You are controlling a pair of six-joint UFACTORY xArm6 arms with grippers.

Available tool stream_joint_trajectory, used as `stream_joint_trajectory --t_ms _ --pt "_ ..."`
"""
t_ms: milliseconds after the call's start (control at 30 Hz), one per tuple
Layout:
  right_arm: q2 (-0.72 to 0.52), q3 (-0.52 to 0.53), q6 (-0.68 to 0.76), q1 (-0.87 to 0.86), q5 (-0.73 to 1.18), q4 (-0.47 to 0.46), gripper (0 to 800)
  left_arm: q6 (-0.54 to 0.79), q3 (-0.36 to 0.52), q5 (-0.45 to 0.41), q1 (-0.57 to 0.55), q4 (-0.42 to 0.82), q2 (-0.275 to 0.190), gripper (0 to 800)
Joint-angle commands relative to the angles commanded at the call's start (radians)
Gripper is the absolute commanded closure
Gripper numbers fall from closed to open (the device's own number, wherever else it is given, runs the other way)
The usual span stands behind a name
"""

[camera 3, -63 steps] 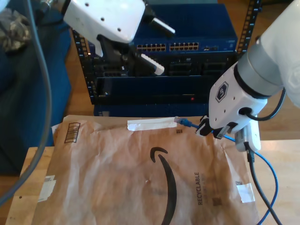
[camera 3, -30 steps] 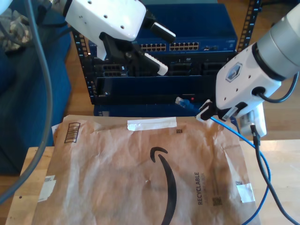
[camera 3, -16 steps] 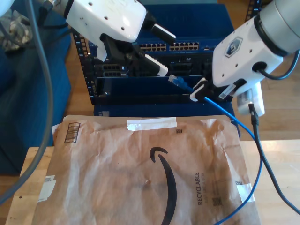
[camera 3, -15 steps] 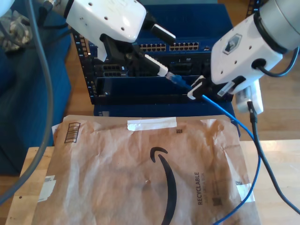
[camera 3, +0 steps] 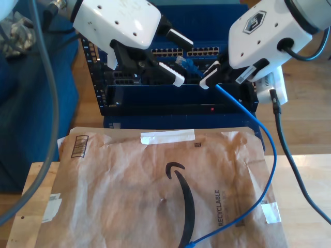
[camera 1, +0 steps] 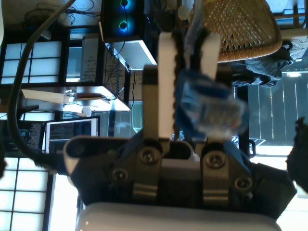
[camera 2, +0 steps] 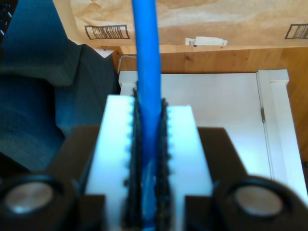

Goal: Grab the cable and plug it in

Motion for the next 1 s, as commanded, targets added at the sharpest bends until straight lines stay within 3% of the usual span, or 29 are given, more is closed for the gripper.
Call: stream_joint_trajectory --t_ms 1000 --pt "0.006 -0.025 0.000 -0.060 0.057 0.044 791 0.029 0.002 0.003 0.005 -0.005 -0.002 30"
